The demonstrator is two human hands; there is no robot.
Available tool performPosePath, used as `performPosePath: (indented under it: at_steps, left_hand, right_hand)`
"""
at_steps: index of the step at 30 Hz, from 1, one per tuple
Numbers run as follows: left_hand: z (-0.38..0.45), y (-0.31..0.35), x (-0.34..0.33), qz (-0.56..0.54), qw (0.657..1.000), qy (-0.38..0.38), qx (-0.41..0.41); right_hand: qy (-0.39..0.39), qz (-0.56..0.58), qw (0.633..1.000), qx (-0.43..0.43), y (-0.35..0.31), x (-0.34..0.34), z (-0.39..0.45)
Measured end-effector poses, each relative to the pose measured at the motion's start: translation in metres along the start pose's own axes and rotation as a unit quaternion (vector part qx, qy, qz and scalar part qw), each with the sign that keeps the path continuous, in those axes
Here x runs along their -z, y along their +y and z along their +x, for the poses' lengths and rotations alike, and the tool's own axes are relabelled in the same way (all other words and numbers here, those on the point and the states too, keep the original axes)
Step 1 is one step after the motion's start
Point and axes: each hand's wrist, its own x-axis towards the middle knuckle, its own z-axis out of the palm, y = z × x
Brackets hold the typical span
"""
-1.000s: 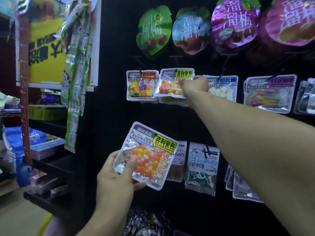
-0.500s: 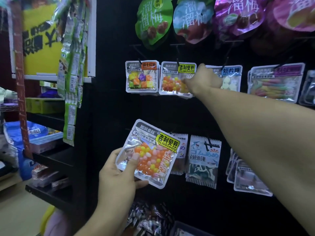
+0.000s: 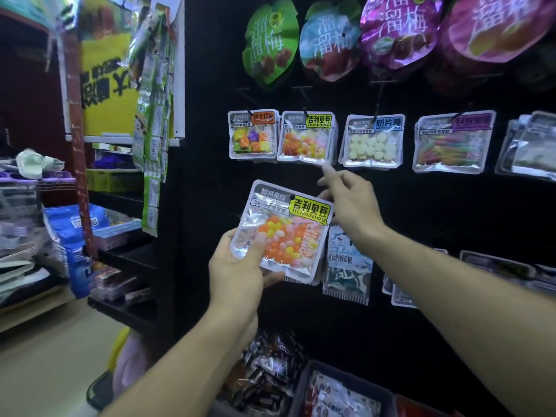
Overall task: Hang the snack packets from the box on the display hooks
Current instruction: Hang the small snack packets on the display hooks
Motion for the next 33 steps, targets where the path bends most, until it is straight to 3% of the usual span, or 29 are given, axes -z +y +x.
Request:
performPosePath:
  at_steps: [3, 7, 11, 23, 29, 33]
  left_hand:
    - [-0.012, 0.002, -0.004, -0.008, 1.0, -0.001, 0.002]
    - [-0.02, 0.001, -0.015, -0.03, 1.0, 0.001, -0.006]
    - [-0.018, 0.002, -0.024, -0.018, 0.999, -0.036, -0.01]
    - [0.102, 0.018, -0.065, 0.19, 0.978, -0.053, -0.062]
    - [0.169, 0.039, -0.1, 0.234, 0.958, -0.065, -0.155]
    - [0.193, 0.043, -0.108, 0.328, 0.918, -0.099, -0.197]
  right_hand:
    - [-0.013, 0.108, 0.992, -0.065, 0.008, 0.0, -0.054]
    - [-0.05, 0.157, 0.984, -0.069, 0.021, 0.0, -0.096]
    - [-0.024, 0.146, 0.988, -0.052, 0.021, 0.009, -0.091]
    - [0.004, -0.029, 0.999, 0.044, -0.015, 0.018, 0.044]
    - [0.072, 0.026, 0.997, 0.008, -0.021, 0.006, 0.12]
    - [0.078, 0.07, 0.994, -0.02, -0.022, -0.005, 0.156]
